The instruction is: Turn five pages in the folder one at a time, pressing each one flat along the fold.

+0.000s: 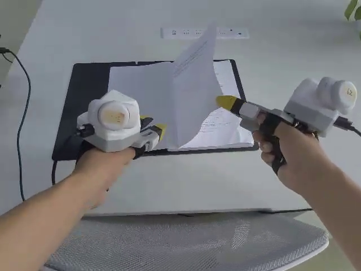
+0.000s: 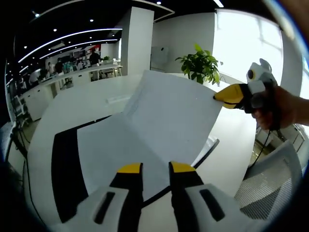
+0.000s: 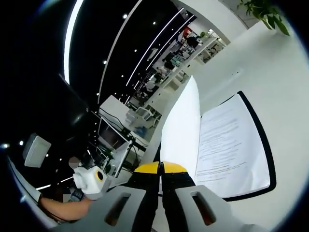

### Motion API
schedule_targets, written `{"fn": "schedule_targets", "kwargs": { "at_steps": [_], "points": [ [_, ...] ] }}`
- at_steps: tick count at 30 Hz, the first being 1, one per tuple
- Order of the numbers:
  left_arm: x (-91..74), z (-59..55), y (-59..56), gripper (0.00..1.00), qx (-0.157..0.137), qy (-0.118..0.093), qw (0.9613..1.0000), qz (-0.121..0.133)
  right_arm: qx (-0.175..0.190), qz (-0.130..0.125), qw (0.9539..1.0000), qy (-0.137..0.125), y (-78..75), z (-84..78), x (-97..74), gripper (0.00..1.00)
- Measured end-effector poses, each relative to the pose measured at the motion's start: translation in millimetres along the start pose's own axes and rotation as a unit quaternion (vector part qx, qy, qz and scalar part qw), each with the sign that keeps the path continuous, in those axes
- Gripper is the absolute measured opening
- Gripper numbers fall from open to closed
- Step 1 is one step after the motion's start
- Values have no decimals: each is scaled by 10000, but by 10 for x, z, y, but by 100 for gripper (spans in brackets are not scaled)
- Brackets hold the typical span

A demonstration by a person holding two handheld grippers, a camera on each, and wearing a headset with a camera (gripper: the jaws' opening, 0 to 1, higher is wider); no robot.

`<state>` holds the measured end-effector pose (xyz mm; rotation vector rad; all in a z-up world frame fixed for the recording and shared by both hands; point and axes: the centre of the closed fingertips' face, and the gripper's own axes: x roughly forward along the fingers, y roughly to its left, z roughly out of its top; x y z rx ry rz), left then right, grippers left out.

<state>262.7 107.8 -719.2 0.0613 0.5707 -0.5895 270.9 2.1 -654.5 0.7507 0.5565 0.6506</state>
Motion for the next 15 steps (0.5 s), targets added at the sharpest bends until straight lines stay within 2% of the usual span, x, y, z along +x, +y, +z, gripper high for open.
{"fn": "schedule_targets", "kwargs": {
  "at_steps": [6,15],
  "points": [
    [-224,-52,175,18,-147,-26,9998,165,-108,211,9994,264,211,-146,241,0],
    [-558,-188,402,18,-307,-9,9989,351,-234,457,9954,811,485,-531,681,0]
  ]
}}
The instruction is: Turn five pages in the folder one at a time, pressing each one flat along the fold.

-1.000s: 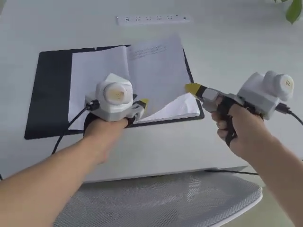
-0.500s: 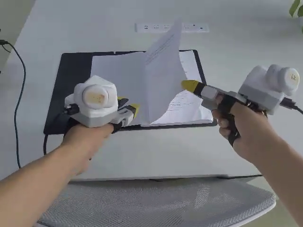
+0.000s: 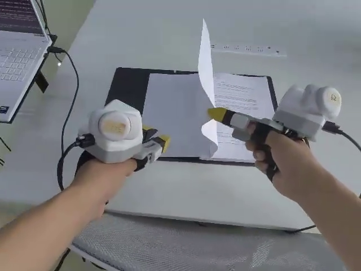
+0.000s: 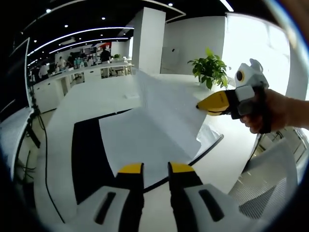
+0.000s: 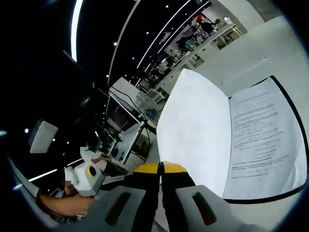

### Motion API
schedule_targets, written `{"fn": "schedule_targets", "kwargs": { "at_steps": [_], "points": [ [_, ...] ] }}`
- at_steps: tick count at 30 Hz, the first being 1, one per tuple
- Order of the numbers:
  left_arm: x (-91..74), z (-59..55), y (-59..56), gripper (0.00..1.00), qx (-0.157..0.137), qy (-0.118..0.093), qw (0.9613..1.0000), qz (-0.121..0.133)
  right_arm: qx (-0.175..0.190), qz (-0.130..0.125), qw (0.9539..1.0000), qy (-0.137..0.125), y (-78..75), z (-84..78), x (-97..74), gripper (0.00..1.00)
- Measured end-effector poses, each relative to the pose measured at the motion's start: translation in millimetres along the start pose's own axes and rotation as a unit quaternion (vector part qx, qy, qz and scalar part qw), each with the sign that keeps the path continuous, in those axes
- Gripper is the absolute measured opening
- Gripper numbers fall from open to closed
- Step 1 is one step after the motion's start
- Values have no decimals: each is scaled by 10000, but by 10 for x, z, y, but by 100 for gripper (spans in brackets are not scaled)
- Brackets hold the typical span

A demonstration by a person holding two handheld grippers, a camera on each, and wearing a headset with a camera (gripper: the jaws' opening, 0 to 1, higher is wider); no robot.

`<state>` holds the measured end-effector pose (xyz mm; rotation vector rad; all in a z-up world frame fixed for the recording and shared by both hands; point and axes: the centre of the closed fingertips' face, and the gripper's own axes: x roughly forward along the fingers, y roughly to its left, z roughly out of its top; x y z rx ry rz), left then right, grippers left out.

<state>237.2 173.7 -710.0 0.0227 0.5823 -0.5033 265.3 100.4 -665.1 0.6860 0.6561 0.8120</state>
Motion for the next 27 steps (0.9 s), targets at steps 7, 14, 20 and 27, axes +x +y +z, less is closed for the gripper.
{"fn": "schedule_targets", "kwargs": {
  "at_steps": [7,14,20,27],
  "points": [
    [-218,-86,256,18,-145,-4,9998,167,-71,40,9990,444,80,-268,407,0],
    [-391,-186,493,17,-315,-16,9989,338,-95,-86,9952,973,12,-591,784,0],
    [-509,-275,658,16,-456,-2,9978,479,-157,-217,9896,1414,-101,-855,1002,0],
    [-578,-359,784,16,-559,10,9966,599,-129,-346,9842,1731,-340,-1014,1211,0]
  ]
}}
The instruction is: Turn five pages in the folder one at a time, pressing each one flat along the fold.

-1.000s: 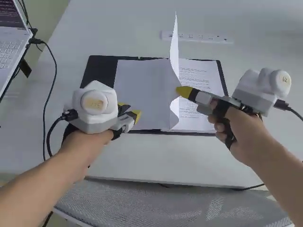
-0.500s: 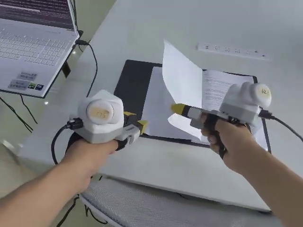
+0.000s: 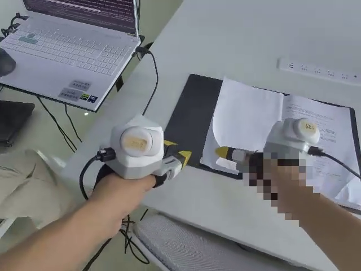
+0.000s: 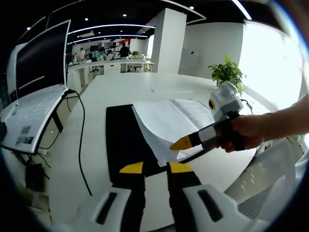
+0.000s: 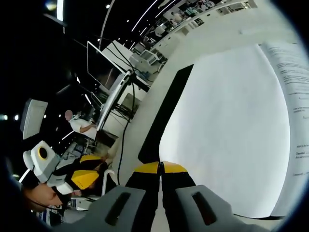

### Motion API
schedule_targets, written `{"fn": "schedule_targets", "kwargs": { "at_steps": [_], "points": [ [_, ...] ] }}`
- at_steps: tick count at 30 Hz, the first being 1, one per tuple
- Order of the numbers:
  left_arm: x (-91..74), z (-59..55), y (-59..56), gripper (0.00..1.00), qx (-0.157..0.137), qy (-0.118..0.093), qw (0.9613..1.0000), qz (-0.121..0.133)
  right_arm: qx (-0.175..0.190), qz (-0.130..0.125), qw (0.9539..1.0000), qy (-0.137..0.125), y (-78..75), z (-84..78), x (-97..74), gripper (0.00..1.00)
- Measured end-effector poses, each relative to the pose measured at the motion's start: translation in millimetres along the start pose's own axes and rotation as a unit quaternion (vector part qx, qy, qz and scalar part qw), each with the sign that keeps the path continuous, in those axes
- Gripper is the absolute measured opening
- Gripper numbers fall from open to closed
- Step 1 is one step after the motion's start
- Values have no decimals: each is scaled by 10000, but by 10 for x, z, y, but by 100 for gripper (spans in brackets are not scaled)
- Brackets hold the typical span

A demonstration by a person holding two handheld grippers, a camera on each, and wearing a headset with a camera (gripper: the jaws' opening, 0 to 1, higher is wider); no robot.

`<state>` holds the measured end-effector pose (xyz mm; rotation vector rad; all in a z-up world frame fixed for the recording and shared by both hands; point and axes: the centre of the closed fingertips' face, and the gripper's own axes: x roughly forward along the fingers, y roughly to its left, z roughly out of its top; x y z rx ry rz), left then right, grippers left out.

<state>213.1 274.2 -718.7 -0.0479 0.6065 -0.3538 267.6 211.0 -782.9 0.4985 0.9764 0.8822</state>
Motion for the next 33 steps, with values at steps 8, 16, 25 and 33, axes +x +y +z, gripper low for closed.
{"fn": "schedule_targets", "kwargs": {
  "at_steps": [8,16,25,33],
  "points": [
    [40,-115,21,15,-71,78,9999,-1,102,-97,9996,258,-157,-106,228,0],
    [68,-153,11,14,-110,103,9999,-12,219,-147,9991,331,-244,-178,291,0],
    [187,-154,-21,13,-28,178,9998,-47,311,23,9992,259,-200,-186,287,4],
    [412,-167,-17,10,-140,182,9997,-99,795,520,9954,97,-16,-196,185,14]
  ]
}}
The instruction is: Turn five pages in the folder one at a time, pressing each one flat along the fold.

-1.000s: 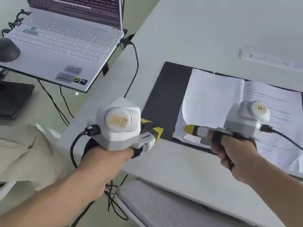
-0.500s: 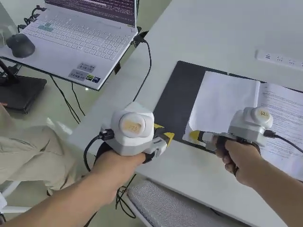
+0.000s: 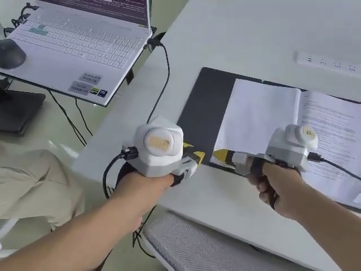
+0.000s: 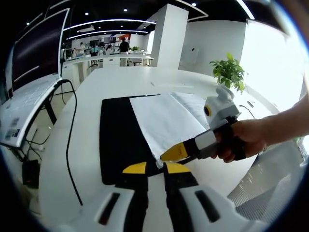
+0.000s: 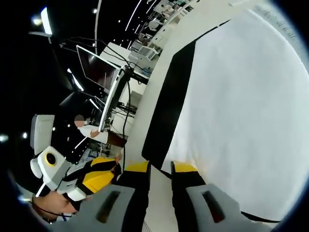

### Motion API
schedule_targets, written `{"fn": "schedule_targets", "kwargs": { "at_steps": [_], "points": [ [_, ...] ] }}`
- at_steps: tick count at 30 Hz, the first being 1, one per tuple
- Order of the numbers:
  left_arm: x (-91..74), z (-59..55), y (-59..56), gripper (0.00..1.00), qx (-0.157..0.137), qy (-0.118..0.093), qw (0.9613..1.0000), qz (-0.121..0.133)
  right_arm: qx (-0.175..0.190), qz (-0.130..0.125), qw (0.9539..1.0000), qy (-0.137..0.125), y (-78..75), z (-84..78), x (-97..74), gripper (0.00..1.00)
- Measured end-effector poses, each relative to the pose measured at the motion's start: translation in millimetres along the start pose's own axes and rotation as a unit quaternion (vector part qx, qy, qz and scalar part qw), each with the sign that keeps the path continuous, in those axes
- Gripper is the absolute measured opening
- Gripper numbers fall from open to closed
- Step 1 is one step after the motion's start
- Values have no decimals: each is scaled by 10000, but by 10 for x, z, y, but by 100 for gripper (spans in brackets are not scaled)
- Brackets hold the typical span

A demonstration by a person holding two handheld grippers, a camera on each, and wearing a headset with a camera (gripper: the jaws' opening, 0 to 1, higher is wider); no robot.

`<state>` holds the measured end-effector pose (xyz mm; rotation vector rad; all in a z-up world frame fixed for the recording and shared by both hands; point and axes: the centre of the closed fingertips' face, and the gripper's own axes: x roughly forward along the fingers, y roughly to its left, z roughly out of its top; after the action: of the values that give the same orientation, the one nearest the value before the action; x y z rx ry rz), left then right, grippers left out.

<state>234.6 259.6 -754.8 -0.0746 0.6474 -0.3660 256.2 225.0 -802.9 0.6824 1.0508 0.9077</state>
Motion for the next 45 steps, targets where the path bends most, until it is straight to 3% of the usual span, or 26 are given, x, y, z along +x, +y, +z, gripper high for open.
{"fn": "schedule_targets", "kwargs": {
  "at_steps": [3,9,14,24,30,36,39,41,45],
  "points": [
    [117,-14,-14,9,-45,6,10000,-33,-1,5,9997,-247,-22,121,-143,6],
    [423,-39,-129,7,-41,62,9999,-145,54,-83,9974,-718,-175,481,-447,5],
    [559,-17,-240,1,-52,-5,9997,-244,104,-199,9960,-864,-336,694,-632,4],
    [710,-196,-201,0,-180,186,9997,-31,121,-446,9939,-1001,-706,1069,-853,1],
    [683,-202,-202,0,-192,177,9997,25,300,-536,9923,-1076,-887,1262,-903,0],
    [715,-207,-182,0,-140,163,9997,69,582,-570,9906,-1096,-1003,1343,-902,0],
    [737,-214,-163,0,-157,134,9998,66,1082,-361,9873,-1102,-1023,1390,-869,0],
    [752,-219,-152,0,-157,125,9998,70,1083,-328,9876,-1089,-1033,1416,-855,0],
    [769,-225,-138,0,-167,107,9998,91,1430,-124,9834,-1114,-1023,1507,-820,0]
  ]
}}
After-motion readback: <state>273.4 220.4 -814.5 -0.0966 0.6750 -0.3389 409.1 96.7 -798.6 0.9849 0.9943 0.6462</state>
